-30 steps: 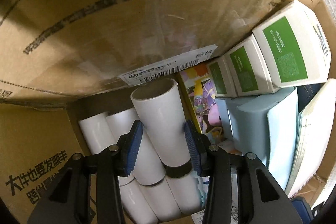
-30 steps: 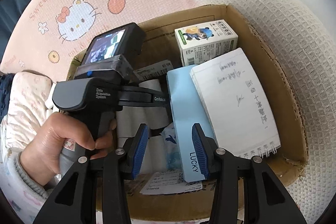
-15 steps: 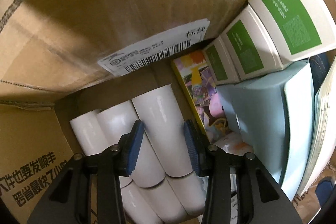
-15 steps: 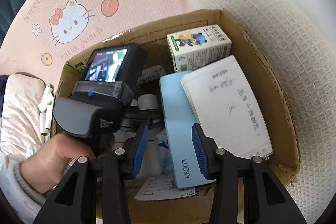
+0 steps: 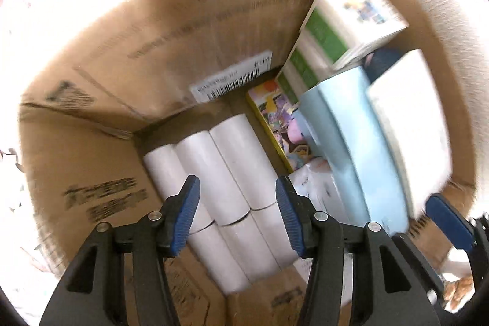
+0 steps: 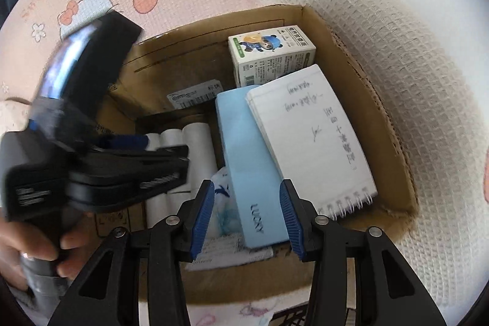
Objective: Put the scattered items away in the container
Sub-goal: 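Withdraw both tools from the box toward the remaining tubes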
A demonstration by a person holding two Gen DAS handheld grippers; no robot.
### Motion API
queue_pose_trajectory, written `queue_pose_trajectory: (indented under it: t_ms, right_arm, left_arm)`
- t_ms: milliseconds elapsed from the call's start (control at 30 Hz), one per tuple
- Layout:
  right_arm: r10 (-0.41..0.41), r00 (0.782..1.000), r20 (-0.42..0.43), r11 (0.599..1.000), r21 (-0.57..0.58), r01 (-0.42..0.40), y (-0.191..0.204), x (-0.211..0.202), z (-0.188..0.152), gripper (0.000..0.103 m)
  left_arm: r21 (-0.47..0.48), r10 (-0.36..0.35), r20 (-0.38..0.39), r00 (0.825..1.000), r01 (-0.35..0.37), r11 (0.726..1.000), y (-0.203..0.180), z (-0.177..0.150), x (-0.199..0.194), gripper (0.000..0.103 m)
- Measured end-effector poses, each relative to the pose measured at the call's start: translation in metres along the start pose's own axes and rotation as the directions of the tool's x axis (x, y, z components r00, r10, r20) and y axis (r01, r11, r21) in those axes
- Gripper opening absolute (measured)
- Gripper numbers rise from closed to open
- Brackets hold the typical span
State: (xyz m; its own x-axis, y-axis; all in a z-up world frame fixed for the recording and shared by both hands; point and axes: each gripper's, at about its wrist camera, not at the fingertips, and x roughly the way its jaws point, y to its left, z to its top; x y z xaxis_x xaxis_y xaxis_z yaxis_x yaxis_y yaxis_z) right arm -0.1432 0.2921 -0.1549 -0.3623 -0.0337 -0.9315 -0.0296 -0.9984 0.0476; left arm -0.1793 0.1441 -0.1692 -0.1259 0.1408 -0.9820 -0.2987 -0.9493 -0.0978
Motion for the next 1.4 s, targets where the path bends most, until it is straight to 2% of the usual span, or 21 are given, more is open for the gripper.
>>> queue_pose_trajectory:
  t_ms: [133,200,233,367,400,467,533,567,767,933,1000,1067,1133,1200,1300,1333,1400]
  right_arm:
    - [-0.013,1.000,0.012,1.000,-0.016,0.013,0.011,-0.011,-0.006,0.047]
    - [-0.019,1.000,0.019,0.999,-0.028,0.019,0.018,-0.015,-0.010,0.048]
    - [-0.023,1.000,0.022,0.999,-0.035,0.023,0.022,-0.018,-0.012,0.048]
    - [-0.039,0.999,0.033,0.997,-0.067,0.041,0.038,-0.026,-0.020,0.049]
    - [-0.042,0.999,0.034,0.996,-0.075,0.044,0.042,-0.028,-0.021,0.049]
    - [-0.047,0.998,0.033,0.995,-0.090,0.050,0.049,-0.031,-0.024,0.049]
    - [-0.053,0.998,0.032,0.993,-0.108,0.056,0.058,-0.035,-0.027,0.049]
    - [-0.059,0.998,0.035,0.991,-0.118,0.063,0.063,-0.038,-0.028,0.049]
    - [-0.157,0.983,0.093,0.958,-0.230,0.174,0.104,-0.049,-0.042,0.049]
    - [-0.163,0.975,0.154,0.933,-0.299,0.203,0.134,-0.060,-0.050,0.049]
    - [-0.171,0.964,0.204,0.915,-0.331,0.233,0.147,-0.064,-0.056,0.049]
    - [-0.177,0.944,0.279,0.902,-0.338,0.269,0.160,-0.069,-0.065,0.049]
    - [-0.142,0.932,0.334,0.902,-0.345,0.261,0.170,-0.073,-0.075,0.049]
    - [-0.100,0.923,0.372,0.904,-0.353,0.240,0.178,-0.077,-0.084,0.049]
    - [-0.043,0.903,0.427,0.900,-0.375,0.221,0.194,-0.084,-0.098,0.049]
    - [-0.027,0.898,0.440,0.900,-0.380,0.213,0.198,-0.087,-0.102,0.049]
    - [0.007,0.894,0.447,0.901,-0.390,0.189,0.209,-0.088,-0.108,0.051]
  left_arm:
    - [0.010,-0.096,0.068,0.993,0.096,0.995,0.009,-0.022,-0.035,0.056]
    - [0.022,-0.118,0.117,0.986,0.116,0.993,0.022,-0.025,-0.055,0.056]
    - [0.031,-0.124,0.149,0.981,0.120,0.992,0.012,-0.012,-0.060,0.057]
    - [0.110,-0.160,0.293,0.943,0.134,0.985,0.001,-0.043,-0.102,0.057]
    - [0.118,-0.161,0.316,0.935,0.130,0.984,-0.008,-0.033,-0.097,0.058]
    - [0.132,-0.164,0.370,0.915,0.123,0.984,0.005,-0.030,-0.093,0.058]
    - [0.156,-0.202,0.428,0.881,0.148,0.977,0.017,-0.045,-0.092,0.059]
    - [0.161,-0.211,0.444,0.871,0.154,0.975,0.024,-0.051,-0.086,0.059]
    - [0.101,-0.219,0.520,0.826,0.196,0.975,0.076,-0.100,-0.095,0.060]
    - [0.048,-0.217,0.586,0.780,0.233,0.971,0.126,-0.128,-0.084,0.060]
    - [0.009,-0.199,0.605,0.771,0.242,0.970,0.147,-0.137,-0.077,0.060]
    - [-0.042,-0.157,0.629,0.761,0.236,0.971,0.167,-0.146,-0.065,0.060]
    - [-0.067,-0.140,0.633,0.761,0.234,0.970,0.181,-0.153,-0.053,0.060]
    - [-0.089,-0.112,0.615,0.780,0.210,0.974,0.194,-0.159,-0.035,0.060]
    - [-0.110,-0.089,0.602,0.794,0.193,0.975,0.214,-0.170,-0.008,0.060]
    - [-0.121,-0.078,0.586,0.807,0.182,0.976,0.221,-0.174,0.004,0.060]
    - [-0.163,-0.037,0.531,0.847,0.145,0.976,0.232,-0.176,0.020,0.058]
